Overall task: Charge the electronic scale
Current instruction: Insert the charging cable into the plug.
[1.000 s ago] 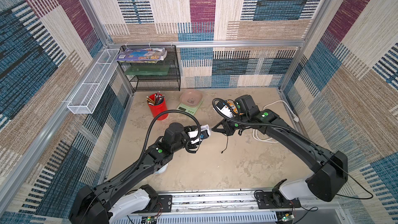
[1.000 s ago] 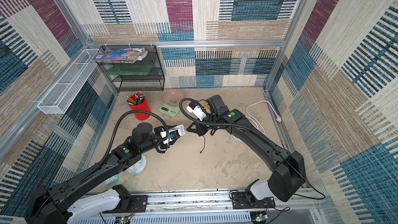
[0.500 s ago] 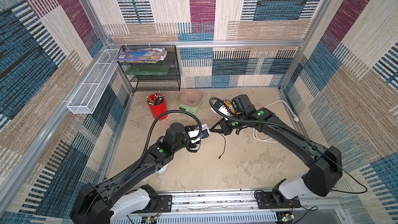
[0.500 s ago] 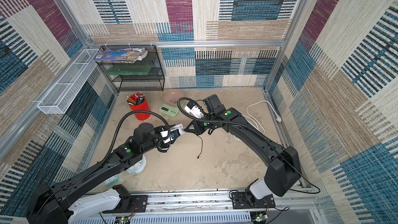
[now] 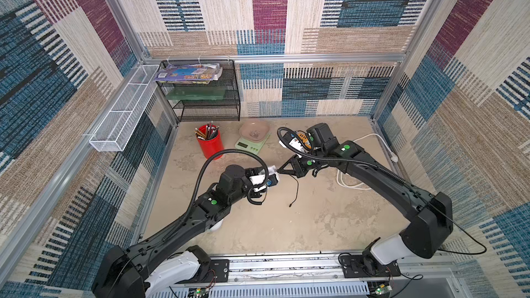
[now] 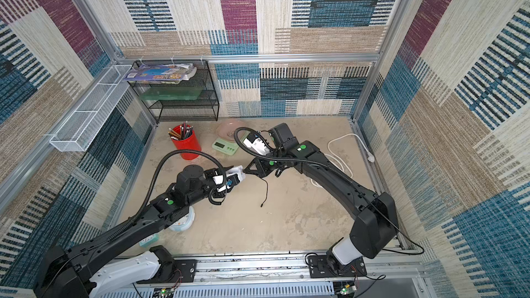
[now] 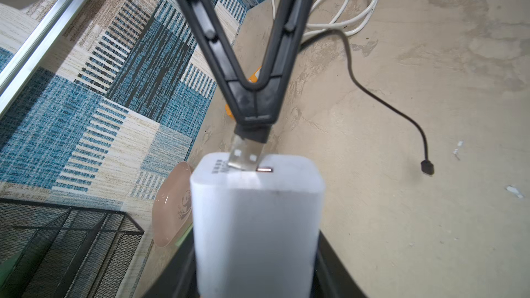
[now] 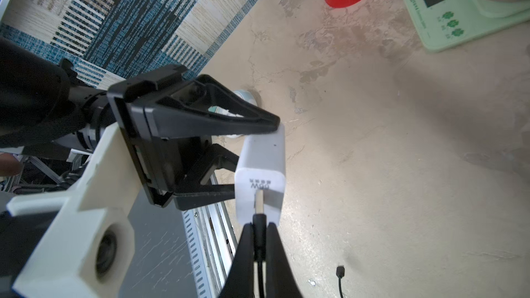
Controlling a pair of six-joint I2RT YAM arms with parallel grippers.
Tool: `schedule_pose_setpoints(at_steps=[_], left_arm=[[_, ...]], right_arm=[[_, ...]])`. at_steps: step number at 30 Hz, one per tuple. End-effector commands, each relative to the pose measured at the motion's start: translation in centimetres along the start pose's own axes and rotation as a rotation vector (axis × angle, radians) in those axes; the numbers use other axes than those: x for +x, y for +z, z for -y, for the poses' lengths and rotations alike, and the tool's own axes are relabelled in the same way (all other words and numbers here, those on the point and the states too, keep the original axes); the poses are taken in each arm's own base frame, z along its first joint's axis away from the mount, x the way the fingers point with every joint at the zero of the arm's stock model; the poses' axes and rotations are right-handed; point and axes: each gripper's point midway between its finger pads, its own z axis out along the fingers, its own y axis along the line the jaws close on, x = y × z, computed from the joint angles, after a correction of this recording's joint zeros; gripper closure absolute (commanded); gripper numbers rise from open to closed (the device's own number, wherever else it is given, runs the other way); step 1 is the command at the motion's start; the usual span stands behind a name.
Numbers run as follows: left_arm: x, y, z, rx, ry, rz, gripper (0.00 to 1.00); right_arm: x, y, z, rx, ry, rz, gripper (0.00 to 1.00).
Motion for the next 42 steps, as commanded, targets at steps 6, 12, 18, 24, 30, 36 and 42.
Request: schedule_pose_setpoints(at_steps=[6,12,18,24,30,36,42], left_arm=[[-1.3,0.0,-1.0,-0.042,0.050,0.049,0.78],[-0.9,0.4,-0.8,-0.039,0.099,0.025,0.78],[-1.1,0.6,0.0,-0.031,0.176,0.013,0.77],[-1.9,0.5,0.3,-0.034,0.188,0.021,0.77],[-1.8,0.6,0.3,-0.033,0.163,0.021,0.77],[-1.1,0.9,0.8,-0.020,0.148,-0.003,0.76],[-0.4,1.5,1.4,0.001,0.120,-0.026,0.74]], right_arm=[[1.2,0.6,0.0,0.005,-0.018,-0.051,1.00],[1.9,0.9,0.9,0.049,0.003,-0.097,1.00],[2.0,1.3,1.2,0.052,0.018,-0.111,1.00],[1.8,2.0,0.8,0.034,0.022,-0.108,1.00],[1.6,2.7,0.6,0.015,0.015,-0.086,0.93],[0.3,1.7,0.6,0.018,-0.011,-0.023,0.68],[-1.7,-1.1,0.8,0.056,-0.066,0.090,0.39]])
